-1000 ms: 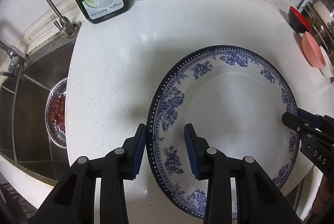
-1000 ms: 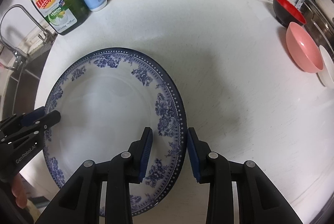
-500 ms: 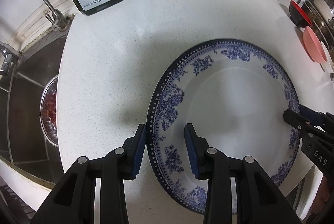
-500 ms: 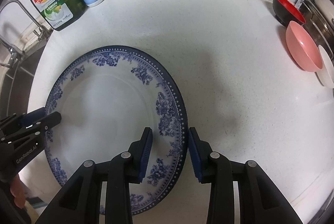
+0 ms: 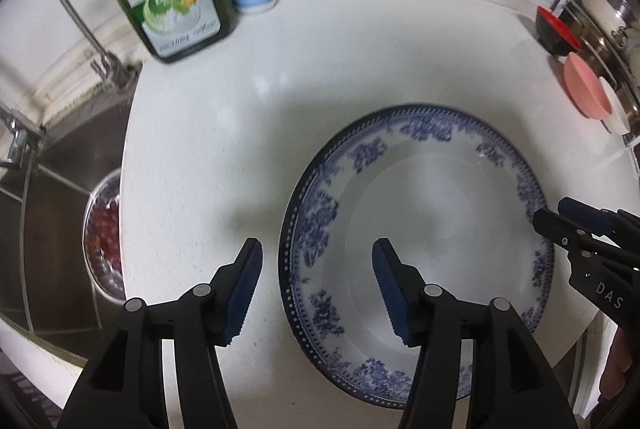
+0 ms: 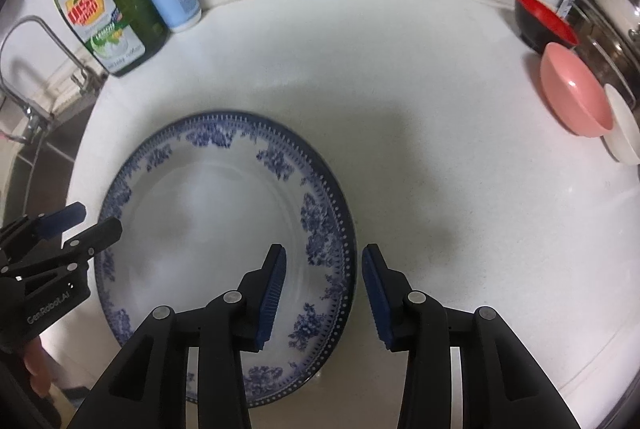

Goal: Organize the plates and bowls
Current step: 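Lower the small plate onto the plate stack and open both grippers, then lift both grippers off the plates and move them to the pink bowl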

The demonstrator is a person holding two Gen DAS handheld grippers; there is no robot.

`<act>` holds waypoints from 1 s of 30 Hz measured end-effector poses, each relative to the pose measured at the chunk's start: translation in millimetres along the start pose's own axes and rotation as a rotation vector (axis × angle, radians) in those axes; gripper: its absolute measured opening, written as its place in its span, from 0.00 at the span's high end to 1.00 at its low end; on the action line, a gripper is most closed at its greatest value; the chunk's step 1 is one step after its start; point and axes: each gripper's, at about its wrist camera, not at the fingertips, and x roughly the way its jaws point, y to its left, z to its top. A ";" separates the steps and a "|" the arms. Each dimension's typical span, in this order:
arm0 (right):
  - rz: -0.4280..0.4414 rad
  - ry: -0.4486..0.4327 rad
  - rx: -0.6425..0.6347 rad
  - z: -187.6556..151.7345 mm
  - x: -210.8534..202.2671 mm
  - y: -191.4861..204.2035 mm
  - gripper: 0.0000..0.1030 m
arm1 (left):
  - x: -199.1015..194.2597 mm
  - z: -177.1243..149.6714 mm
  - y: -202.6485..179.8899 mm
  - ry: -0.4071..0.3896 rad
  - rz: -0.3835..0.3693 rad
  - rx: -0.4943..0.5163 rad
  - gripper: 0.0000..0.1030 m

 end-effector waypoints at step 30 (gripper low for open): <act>-0.171 -0.302 0.336 13.8 -110.6 -153.1 0.47 | -73.4 96.6 -170.8 -0.296 -0.149 0.387 0.23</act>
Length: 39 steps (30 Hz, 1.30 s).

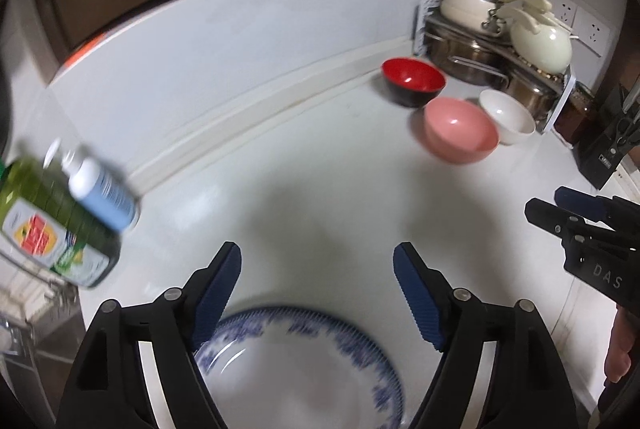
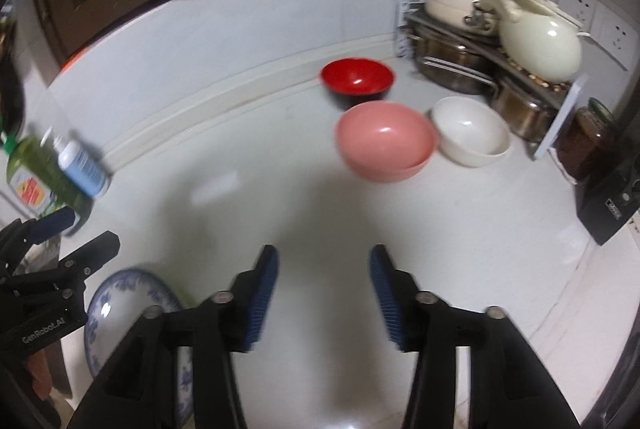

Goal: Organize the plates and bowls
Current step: 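Lift both grippers off the plates and move them to the pink bowl, then close both grippers on the pink bowl rim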

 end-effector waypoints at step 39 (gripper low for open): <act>0.039 0.108 0.294 88.2 136.2 -135.4 0.51 | 177.3 133.8 -126.5 0.133 -0.139 0.136 0.39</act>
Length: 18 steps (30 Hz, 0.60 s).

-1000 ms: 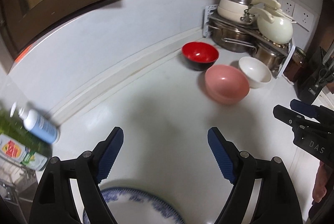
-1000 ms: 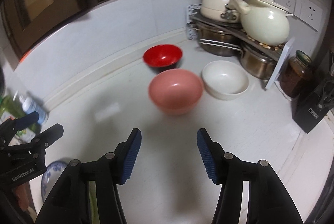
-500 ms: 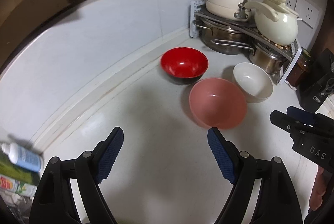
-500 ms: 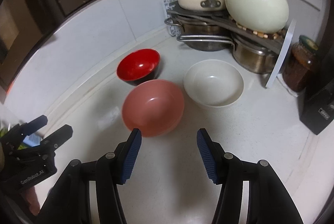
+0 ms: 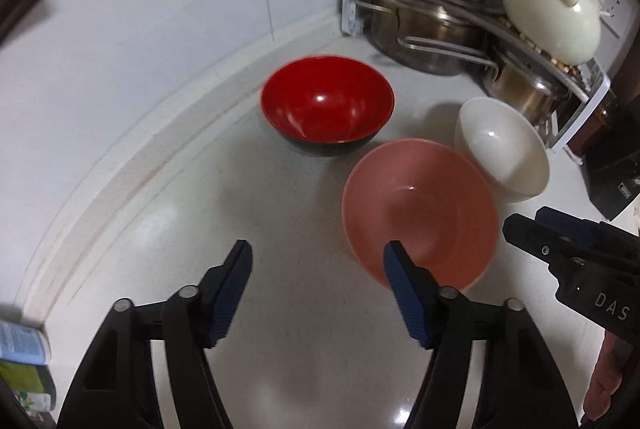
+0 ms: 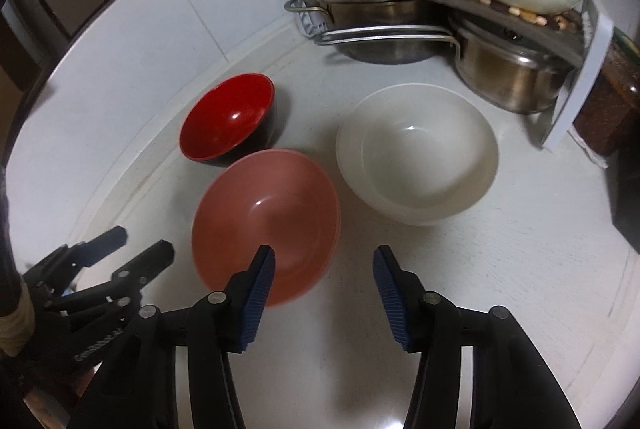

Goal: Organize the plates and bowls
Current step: 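Close both grippers on the pink bowl rim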

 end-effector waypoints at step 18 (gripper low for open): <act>-0.017 0.113 0.003 13.1 45.8 -3.2 0.77 | 58.0 10.4 -4.3 0.117 -0.078 -0.009 0.73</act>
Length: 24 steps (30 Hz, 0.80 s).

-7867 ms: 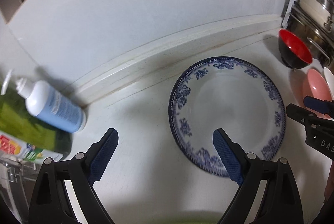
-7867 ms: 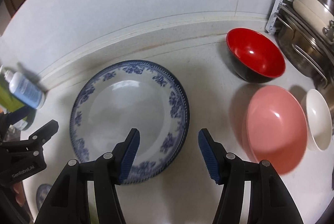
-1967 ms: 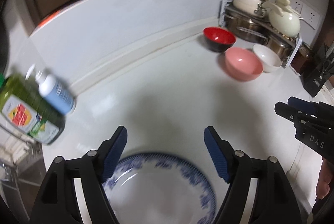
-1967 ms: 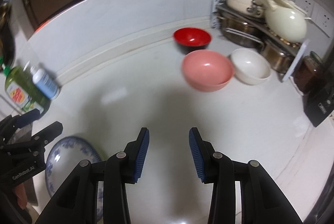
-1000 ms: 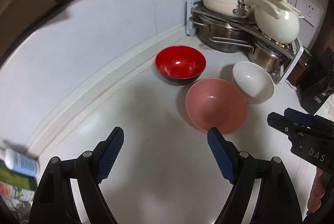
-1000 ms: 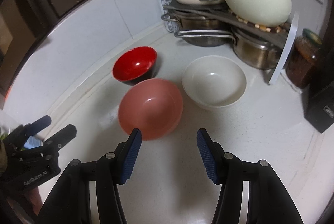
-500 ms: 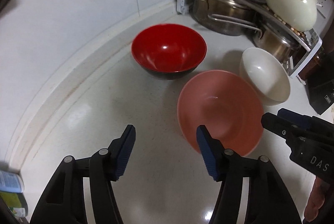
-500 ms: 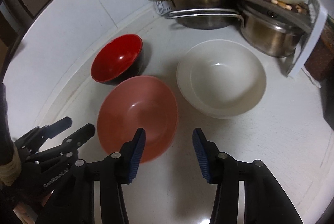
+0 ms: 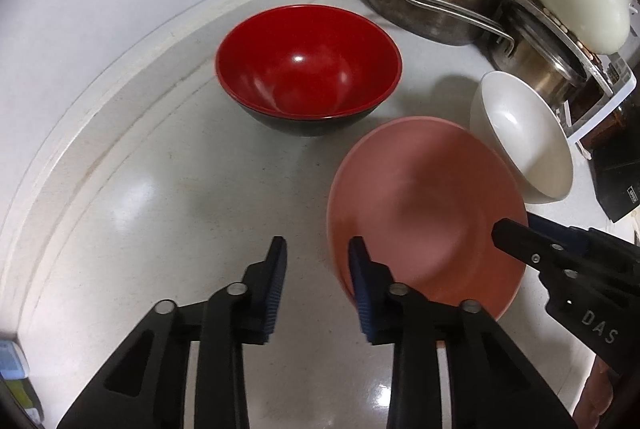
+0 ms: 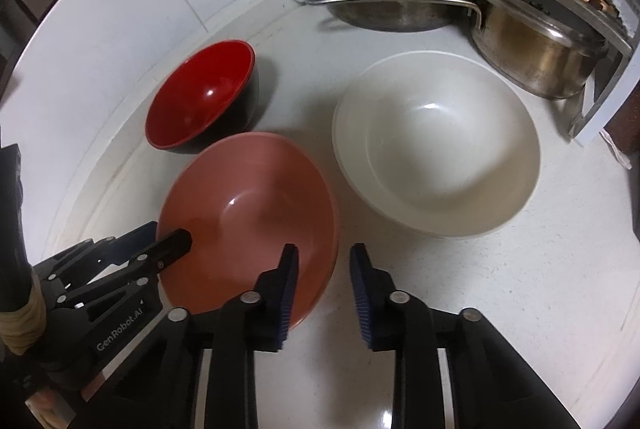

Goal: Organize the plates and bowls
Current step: 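Close both grippers on the pink bowl rim, then lift and carry the pink bowl with both grippers, then lower and release it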

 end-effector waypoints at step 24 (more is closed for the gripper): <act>0.029 -0.009 -0.035 -23.1 -41.3 6.3 0.89 | -56.9 -31.6 -11.6 -0.057 -0.008 -0.036 0.89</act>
